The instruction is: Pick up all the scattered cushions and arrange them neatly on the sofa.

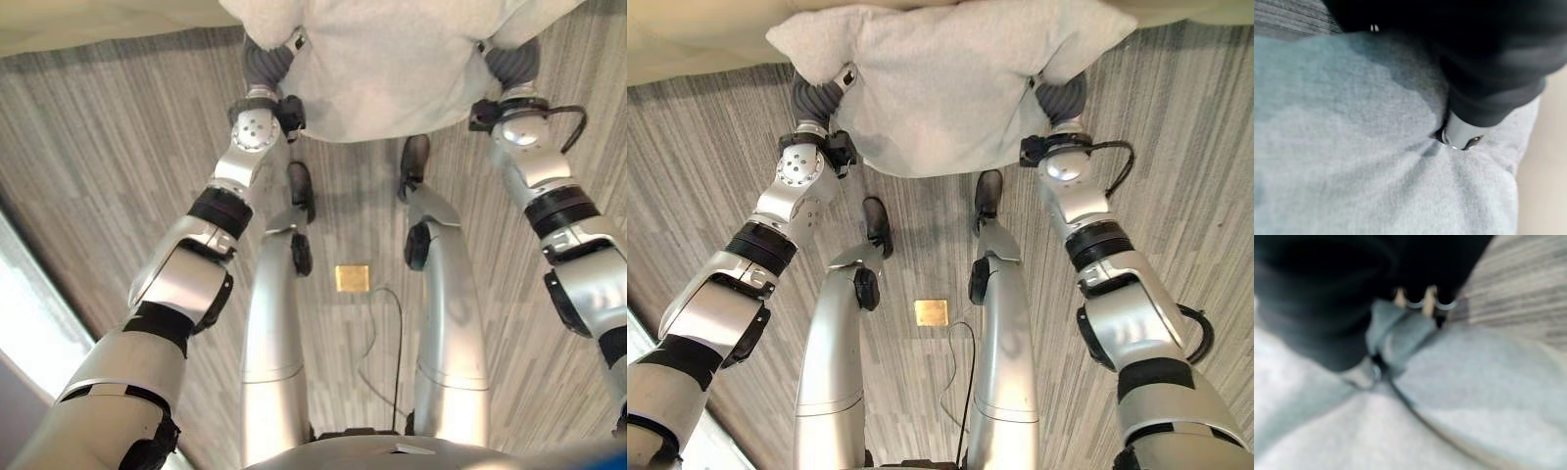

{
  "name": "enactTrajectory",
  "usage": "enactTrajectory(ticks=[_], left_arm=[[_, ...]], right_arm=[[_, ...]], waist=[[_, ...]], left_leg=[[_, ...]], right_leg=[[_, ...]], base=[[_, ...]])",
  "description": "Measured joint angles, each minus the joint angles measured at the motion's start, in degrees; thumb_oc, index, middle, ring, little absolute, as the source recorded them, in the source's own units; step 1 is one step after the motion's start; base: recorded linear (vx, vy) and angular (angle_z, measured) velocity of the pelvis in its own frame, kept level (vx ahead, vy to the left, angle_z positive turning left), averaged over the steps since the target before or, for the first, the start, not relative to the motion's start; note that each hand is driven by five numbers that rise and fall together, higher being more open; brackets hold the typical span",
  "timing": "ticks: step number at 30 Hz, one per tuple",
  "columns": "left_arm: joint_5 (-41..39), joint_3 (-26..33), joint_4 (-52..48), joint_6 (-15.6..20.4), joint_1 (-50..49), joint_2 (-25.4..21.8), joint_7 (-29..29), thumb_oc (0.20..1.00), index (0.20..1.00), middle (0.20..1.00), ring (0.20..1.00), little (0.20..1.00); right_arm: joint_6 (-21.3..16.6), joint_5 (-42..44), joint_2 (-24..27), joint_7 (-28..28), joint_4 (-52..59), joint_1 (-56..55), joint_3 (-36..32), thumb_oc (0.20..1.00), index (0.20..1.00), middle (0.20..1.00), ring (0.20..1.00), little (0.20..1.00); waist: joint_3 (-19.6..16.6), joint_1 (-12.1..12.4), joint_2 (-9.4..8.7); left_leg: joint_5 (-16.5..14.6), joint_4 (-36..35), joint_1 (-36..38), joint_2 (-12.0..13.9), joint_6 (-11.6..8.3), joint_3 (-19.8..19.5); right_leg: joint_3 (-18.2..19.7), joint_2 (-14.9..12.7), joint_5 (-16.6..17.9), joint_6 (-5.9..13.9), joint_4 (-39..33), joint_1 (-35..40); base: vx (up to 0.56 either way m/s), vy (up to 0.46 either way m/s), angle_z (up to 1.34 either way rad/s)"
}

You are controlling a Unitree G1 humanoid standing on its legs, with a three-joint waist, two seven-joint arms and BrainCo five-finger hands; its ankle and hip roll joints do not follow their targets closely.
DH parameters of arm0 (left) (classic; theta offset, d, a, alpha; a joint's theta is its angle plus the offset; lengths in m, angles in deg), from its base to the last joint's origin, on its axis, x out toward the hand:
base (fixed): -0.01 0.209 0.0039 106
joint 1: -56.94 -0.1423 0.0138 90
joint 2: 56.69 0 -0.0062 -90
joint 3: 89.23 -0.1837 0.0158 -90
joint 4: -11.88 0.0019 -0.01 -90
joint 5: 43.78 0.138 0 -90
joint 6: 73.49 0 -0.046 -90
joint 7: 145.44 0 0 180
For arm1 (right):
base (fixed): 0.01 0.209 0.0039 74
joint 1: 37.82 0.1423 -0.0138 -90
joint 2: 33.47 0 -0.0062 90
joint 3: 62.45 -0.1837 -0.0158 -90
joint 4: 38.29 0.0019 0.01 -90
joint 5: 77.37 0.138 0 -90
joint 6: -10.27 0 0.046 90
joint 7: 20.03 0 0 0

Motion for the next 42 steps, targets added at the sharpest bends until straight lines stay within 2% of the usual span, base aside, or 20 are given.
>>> enactTrajectory(ticks=[2,3,4,5,8,12,15,17,18,19,21,27,29,34,35,37,39,40,42], left_arm=[[2.34,1.62,-3.03,-0.32,-5.65,0.02,0.11,0.200,0.200,0.200,0.200,0.200],[2.66,2.12,-5.05,-0.26,-10.05,0.69,0.31,0.200,0.200,0.200,0.200,0.200],[4.24,2.48,-7.53,0.18,-15.30,1.90,0.73,0.200,0.200,0.200,0.200,0.200],[5.02,2.60,-9.28,0.88,-17.69,2.32,0.91,0.200,0.200,0.200,0.200,0.200],[6.96,3.81,-13.40,0.99,-19.87,4.16,1.18,0.200,0.200,0.200,0.200,0.200],[8.89,5.97,-15.49,1.45,-25.68,4.51,3.20,0.200,0.200,0.200,0.200,0.200],[9.13,6.67,-17.26,1.46,-30.77,5.12,3.67,0.200,0.200,0.200,0.200,0.200],[9.18,7.52,-19.35,1.46,-35.15,5.04,4.53,0.200,0.200,0.200,0.200,0.200],[9.22,8.06,-19.93,1.52,-40.68,6.20,5.44,0.200,0.200,0.200,0.200,0.200],[9.22,8.12,-19.93,1.56,-42.79,7.16,5.75,0.200,0.200,0.200,0.200,0.200],[9.41,8.16,-20.20,2.20,-45.63,7.42,6.42,0.200,0.200,0.200,0.200,0.200],[11.37,7.50,-20.23,1.93,-51.51,6.97,10.22,0.200,0.200,0.200,0.200,0.200],[12.56,7.46,-20.29,1.10,-53.45,6.94,11.80,0.200,0.200,0.200,0.200,0.200],[13.28,7.69,-21.42,0.19,-57.01,7.00,13.19,0.200,0.200,0.200,0.200,0.200],[13.41,8.14,-22.17,-0.16,-59.11,6.98,13.65,0.200,0.200,0.200,0.200,0.200],[13.45,7.89,-22.18,-0.45,-59.86,7.23,13.87,0.200,0.200,0.200,0.200,0.200],[13.43,8.26,-22.37,-0.53,-61.06,7.39,14.39,0.200,0.200,0.200,0.200,0.200],[13.44,8.47,-22.37,-0.62,-61.85,7.36,14.38,0.200,0.200,0.200,0.200,0.200],[13.43,8.51,-22.37,-0.94,-62.53,7.86,14.40,0.200,0.200,0.200,0.200,0.200]], right_arm=[[0.22,-1.51,-0.90,0.59,3.78,-6.12,-0.67,0.200,0.200,0.200,0.200,0.200],[0.12,-2.31,-1.52,0.85,6.24,-11.18,-1.48,0.200,0.200,0.200,0.200,0.200],[-0.61,-3.35,-2.71,0.95,7.91,-16.63,-2.51,0.200,0.200,0.200,0.200,0.200],[-1.23,-4.25,-3.35,1.02,9.24,-19.77,-4.43,0.200,0.200,0.200,0.200,0.200],[-1.62,-6.43,-5.02,0.90,12.10,-23.07,-9.73,0.200,0.200,0.200,0.200,0.200],[-1.73,-11.10,-5.29,1.06,16.22,-27.72,-10.45,0.200,0.200,0.200,0.200,0.200],[-1.71,-12.48,-7.37,1.60,17.32,-31.59,-10.72,0.200,0.200,0.200,0.200,0.200],[-1.60,-12.71,-8.48,2.56,19.14,-35.19,-10.96,0.200,0.200,0.200,0.200,0.200],[-1.53,-13.21,-10.21,3.78,20.77,-40.62,-10.70,0.200,0.200,0.200,0.200,0.200],[-1.57,-13.21,-11.24,3.98,21.57,-43.16,-10.93,0.200,0.200,0.200,0.200,0.200],[-1.75,-13.32,-12.67,4.50,21.97,-45.62,-11.43,0.200,0.200,0.200,0.200,0.200],[-1.41,-15.20,-13.08,8.75,23.14,-52.61,-13.66,0.200,0.200,0.200,0.200,0.200],[-1.15,-15.42,-13.14,9.72,23.98,-55.68,-14.01,0.200,0.200,0.200,0.200,0.200],[-0.54,-15.51,-13.34,11.46,24.73,-58.87,-14.26,0.200,0.200,0.200,0.200,0.200],[0.15,-16.18,-14.13,12.32,24.81,-59.36,-14.53,0.200,0.200,0.200,0.200,0.200],[0.37,-16.44,-14.16,12.51,24.83,-60.38,-14.63,0.200,0.200,0.200,0.200,0.200],[0.82,-16.47,-14.44,13.26,24.80,-61.07,-14.50,0.200,0.200,0.200,0.200,0.200],[1.10,-16.50,-14.82,13.41,24.59,-61.18,-14.23,0.200,0.200,0.200,0.200,0.200],[1.16,-17.32,-15.49,13.42,24.47,-61.77,-14.22,0.200,0.200,0.200,0.200,0.200]], waist=[[0.58,-0.38,0.14],[-2.94,-0.66,0.64],[-10.24,-0.86,0.83],[-13.14,-0.84,0.63],[-13.13,-1.16,0.62],[-12.99,-2.25,0.37],[-13.05,-2.49,-0.40],[-12.27,-2.56,-1.62],[-12.19,-2.74,-2.05],[-12.37,-2.79,-2.46],[-13.93,-3.10,-2.99],[-15.17,-3.21,-3.13],[-17.38,-3.79,-2.87],[-21.24,-3.66,-2.92],[-21.46,-3.03,-2.92],[-22.58,-3.47,-2.80],[-23.18,-2.89,-2.96],[-23.50,-2.48,-3.06],[-23.93,-1.08,-2.93]], left_leg=[[1.28,-6.09,8.77,0.00,-0.41,-0.29],[1.47,-7.83,9.85,-0.06,-0.48,-0.93],[1.24,-8.44,7.68,-0.28,-0.78,-1.52],[1.30,-8.85,8.04,-0.37,-0.87,-1.92],[1.53,-10.71,12.93,-0.87,-0.98,-2.58],[1.81,-14.10,21.42,-1.48,-0.62,-2.33],[1.86,-17.02,28.09,-1.49,-0.49,-2.14],[2.38,-20.05,33.97,-1.75,-0.38,-1.67],[2.74,-23.76,41.74,-1.48,-0.52,-2.23],[3.24,-26.42,46.21,-1.42,-0.44,-2.38],[3.73,-29.79,50.68,-1.36,-0.36,-2.31],[5.71,-40.71,68.07,-0.95,0.72,-0.49],[5.83,-43.54,72.65,-1.01,0.93,0.36],[5.89,-47.08,78.45,-1.16,1.09,3.27],[5.90,-48.71,81.70,-1.03,1.09,5.99],[5.89,-48.84,82.72,-1.10,1.09,6.37],[5.85,-50.02,84.70,-0.26,1.03,9.69],[5.84,-50.03,85.23,0.22,1.03,11.36],[5.62,-49.96,85.79,1.40,0.97,13.59]], right_leg=[[-1.00,0.08,0.39,-0.01,-4.99,8.59],[-1.68,0.08,-0.23,0.66,-6.10,10.06],[-1.81,0.12,-1.02,1.16,-6.13,7.85],[-2.30,0.17,-1.07,1.13,-6.39,8.33],[-3.08,-0.19,-0.87,1.21,-7.73,13.42],[-3.26,-0.87,-0.87,1.50,-10.49,21.72],[-3.39,-0.94,-1.70,2.56,-12.65,28.13],[-3.77,-0.82,-1.75,2.61,-14.57,33.29],[-4.81,-0.86,-1.81,2.37,-17.42,41.11],[-5.38,-0.77,-1.90,2.49,-19.33,45.21],[-5.75,-0.64,-2.28,3.00,-21.77,49.32],[-6.22,0.68,0.94,3.78,-32.83,66.33],[-5.95,0.83,2.03,4.47,-36.99,71.10],[-3.86,1.28,3.84,5.35,-41.57,75.39],[-2.85,1.79,4.17,5.22,-41.80,76.73],[-2.71,1.85,4.92,5.29,-43.25,77.78],[-3.00,2.59,4.72,5.80,-43.75,77.80],[-4.89,2.08,4.08,5.08,-43.73,77.83],[-12.06,0.63,4.43,6.79,-41.87,77.07]], base=[[-0.02,0.001,-0.01],[-0.04,-0.023,0.10],[-0.04,-0.018,0.11],[-0.04,-0.018,0.09],[-0.07,-0.003,0.07],[-0.05,0.015,0.02],[0.01,0.003,0.00],[0.09,0.015,-0.01],[0.14,0.025,0.03],[0.13,0.028,0.08],[0.12,0.028,-0.01],[0.15,0.063,-0.13],[0.15,0.083,-0.23],[0.08,0.041,-0.38],[0.06,-0.016,-0.65],[0.05,-0.043,-0.44],[0.02,-0.097,-0.56],[0.02,-0.130,-0.83],[0.00,-0.141,-0.60]])
